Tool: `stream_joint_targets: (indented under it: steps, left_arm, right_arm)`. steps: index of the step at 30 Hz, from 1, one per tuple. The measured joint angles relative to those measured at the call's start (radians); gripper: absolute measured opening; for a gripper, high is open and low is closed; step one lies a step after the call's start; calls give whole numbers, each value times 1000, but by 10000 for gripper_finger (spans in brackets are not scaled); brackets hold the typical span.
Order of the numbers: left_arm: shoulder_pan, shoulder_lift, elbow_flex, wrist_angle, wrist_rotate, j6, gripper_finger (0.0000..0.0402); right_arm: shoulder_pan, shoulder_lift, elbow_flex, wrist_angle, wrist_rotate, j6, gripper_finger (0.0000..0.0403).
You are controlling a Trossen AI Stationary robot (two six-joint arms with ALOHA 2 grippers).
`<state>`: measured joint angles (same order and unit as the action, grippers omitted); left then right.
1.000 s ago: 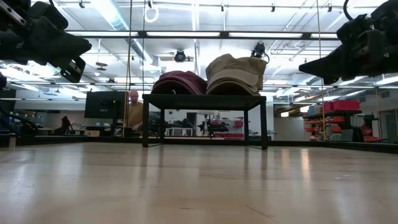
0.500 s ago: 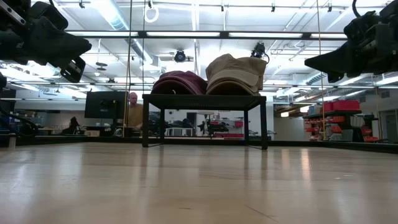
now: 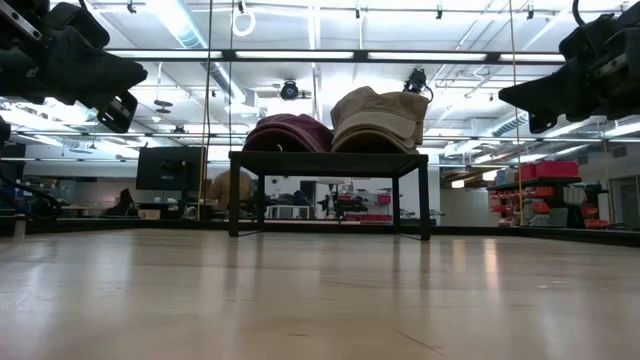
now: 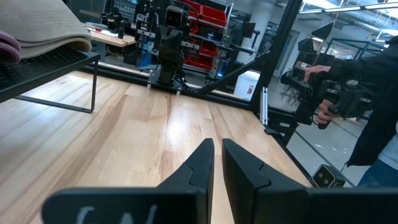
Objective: Pick & Place hat
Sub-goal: Return to Home Position
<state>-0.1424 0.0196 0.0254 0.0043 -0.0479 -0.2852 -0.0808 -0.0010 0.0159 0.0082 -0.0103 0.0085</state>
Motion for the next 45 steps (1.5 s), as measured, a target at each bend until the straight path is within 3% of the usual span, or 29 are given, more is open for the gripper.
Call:
stream_joint_targets:
  steps: [15, 25, 45]
  left_arm:
    - [0, 0, 0, 0, 0, 0, 39]
    - [0, 0, 0, 0, 0, 0, 39]
    - [0, 0, 0, 0, 0, 0, 39]
  right_arm:
    - [46, 0, 0, 2, 27, 18, 8]
    - [45, 1, 0, 2, 18, 214, 28]
    - [45, 1, 0, 2, 20, 219, 29]
